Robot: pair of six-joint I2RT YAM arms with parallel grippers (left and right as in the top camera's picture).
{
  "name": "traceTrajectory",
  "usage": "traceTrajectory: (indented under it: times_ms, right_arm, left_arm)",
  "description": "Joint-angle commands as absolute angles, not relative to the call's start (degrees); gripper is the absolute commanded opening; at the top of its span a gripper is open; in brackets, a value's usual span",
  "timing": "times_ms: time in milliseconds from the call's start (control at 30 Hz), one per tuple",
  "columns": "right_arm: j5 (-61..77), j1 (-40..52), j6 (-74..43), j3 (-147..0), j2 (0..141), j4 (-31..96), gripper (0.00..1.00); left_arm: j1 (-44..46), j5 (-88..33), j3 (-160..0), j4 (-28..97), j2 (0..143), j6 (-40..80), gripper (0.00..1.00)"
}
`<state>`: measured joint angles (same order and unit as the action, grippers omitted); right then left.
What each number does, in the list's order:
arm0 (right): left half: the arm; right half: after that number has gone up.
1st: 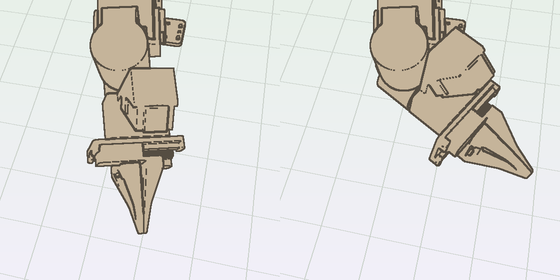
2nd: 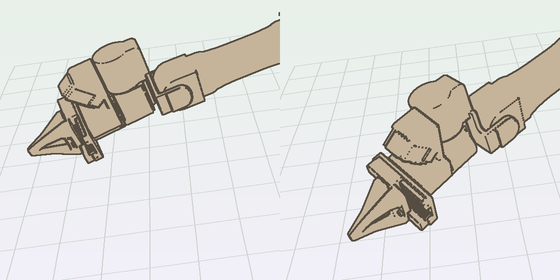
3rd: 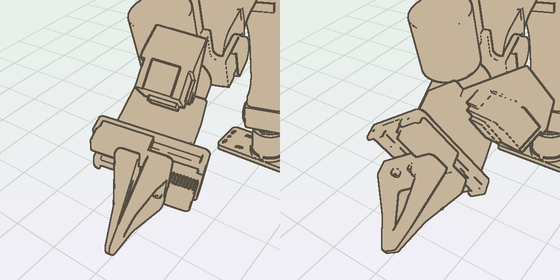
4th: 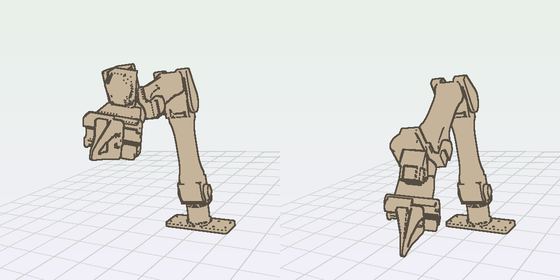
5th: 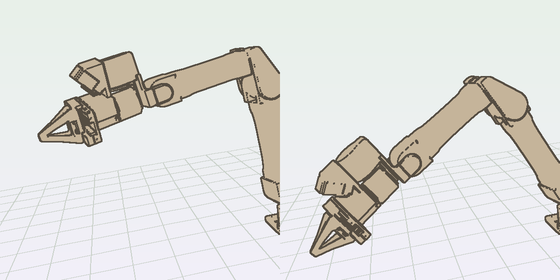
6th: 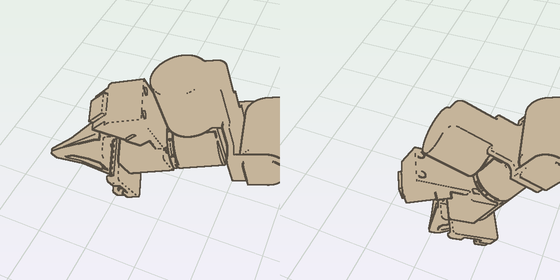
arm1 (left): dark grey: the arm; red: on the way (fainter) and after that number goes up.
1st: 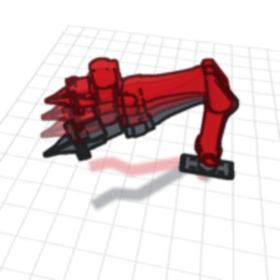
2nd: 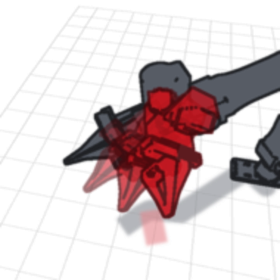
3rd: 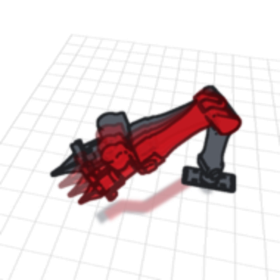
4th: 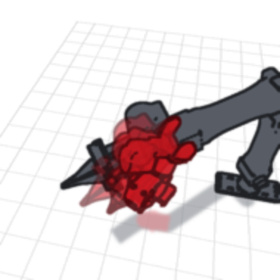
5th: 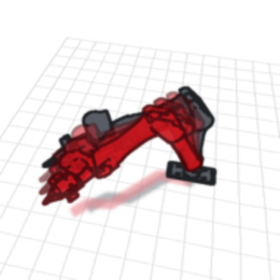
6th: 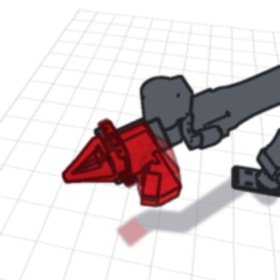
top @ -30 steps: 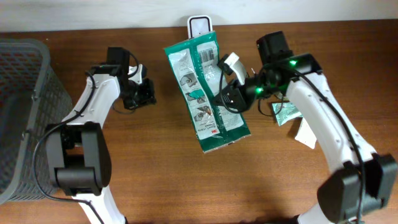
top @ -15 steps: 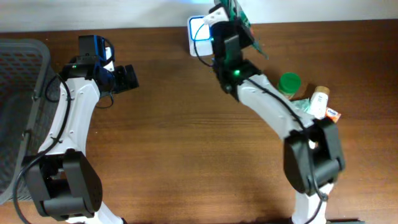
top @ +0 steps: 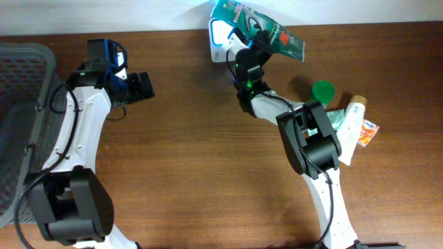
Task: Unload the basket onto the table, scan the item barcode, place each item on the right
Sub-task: 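Hold the 3M pouch barcode up to the scanner face, then carry the 3M pouch right and drop it beside the other items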
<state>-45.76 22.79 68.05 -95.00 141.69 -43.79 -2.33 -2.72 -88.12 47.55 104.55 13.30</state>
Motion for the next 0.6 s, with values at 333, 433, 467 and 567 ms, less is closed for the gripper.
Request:
traceTrajectory:
  times_ms: [333, 433, 467, 567]
  right_arm:
    - [-48.7, 23.4, 84.2, -96.7, 142.8, -47.9, 0.04]
    - [-49.4, 25.6, 84.2, -96.7, 141.5, -51.4, 0.04]
    - [-50.6, 26.3, 84.2, -96.7, 139.9, -51.5, 0.04]
    - [-53.9, 28.8, 83.5, -96.7, 132.4, -51.4, 0.04]
  left_arm:
    - [-2.3, -2.5, -88.8, 47.6, 103.8, 13.2, 0.99]
    - [-2.3, -2.5, -88.8, 47.6, 103.8, 13.2, 0.99]
    - [-2.3, -2.5, -88.8, 47.6, 103.8, 13.2, 0.99]
    - [-2.3, -2.5, -88.8, 47.6, 103.8, 13.2, 0.99]
